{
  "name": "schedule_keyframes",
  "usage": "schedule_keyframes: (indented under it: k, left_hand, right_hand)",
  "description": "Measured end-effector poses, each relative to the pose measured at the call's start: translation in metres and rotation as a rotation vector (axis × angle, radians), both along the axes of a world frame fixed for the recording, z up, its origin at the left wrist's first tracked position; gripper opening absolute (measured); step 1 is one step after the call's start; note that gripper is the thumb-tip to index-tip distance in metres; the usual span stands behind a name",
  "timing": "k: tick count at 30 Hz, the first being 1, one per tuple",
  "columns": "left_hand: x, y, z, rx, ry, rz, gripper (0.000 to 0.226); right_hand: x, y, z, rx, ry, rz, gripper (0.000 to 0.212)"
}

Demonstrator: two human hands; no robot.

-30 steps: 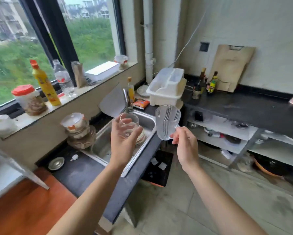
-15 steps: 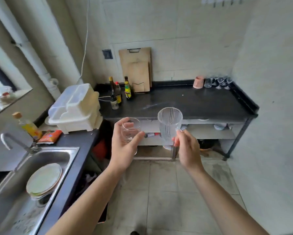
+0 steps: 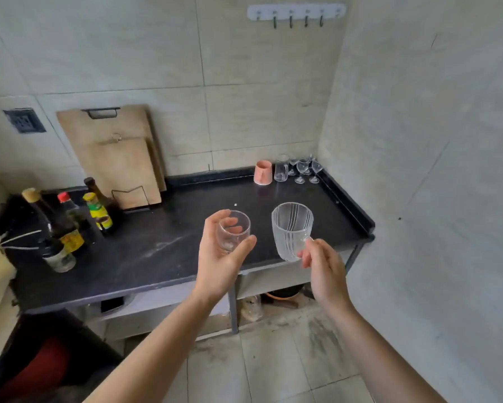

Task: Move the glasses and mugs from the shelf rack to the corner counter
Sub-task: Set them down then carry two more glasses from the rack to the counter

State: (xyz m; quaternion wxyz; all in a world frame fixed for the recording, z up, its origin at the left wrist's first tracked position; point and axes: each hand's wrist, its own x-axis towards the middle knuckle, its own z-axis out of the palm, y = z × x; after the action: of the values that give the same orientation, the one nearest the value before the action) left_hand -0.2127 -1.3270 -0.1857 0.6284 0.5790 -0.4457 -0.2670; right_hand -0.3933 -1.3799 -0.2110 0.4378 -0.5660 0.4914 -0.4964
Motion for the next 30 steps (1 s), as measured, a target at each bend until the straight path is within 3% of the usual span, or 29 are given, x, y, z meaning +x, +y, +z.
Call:
schedule_keyframes:
  k: [9, 21, 25, 30]
  left_hand:
    - [-0.015, -0.204, 0.000, 0.084, -0.060, -0.162, 0.050]
    - [-0.061, -0.479, -0.080, 0.378, -0.090, -0.050, 0.054]
    - [-0.063, -0.545, -0.120, 0.482, -0.097, -0.056, 0.050]
    - [-0.054, -0.605, -0.175, 0.574, -0.101, -0.061, 0.062]
  right_hand:
    - [-0.028, -0.180, -0.015, 0.063, -0.037, -0.180, 0.048]
    - [-0.064, -0.463, -0.085, 0.274, 0.033, -0.088, 0.042]
    - [-0.060, -0.531, -0.113, 0.399, 0.034, -0.063, 0.039]
    - [-0.052, -0.583, -0.156, 0.484, 0.068, -0.067, 0.034]
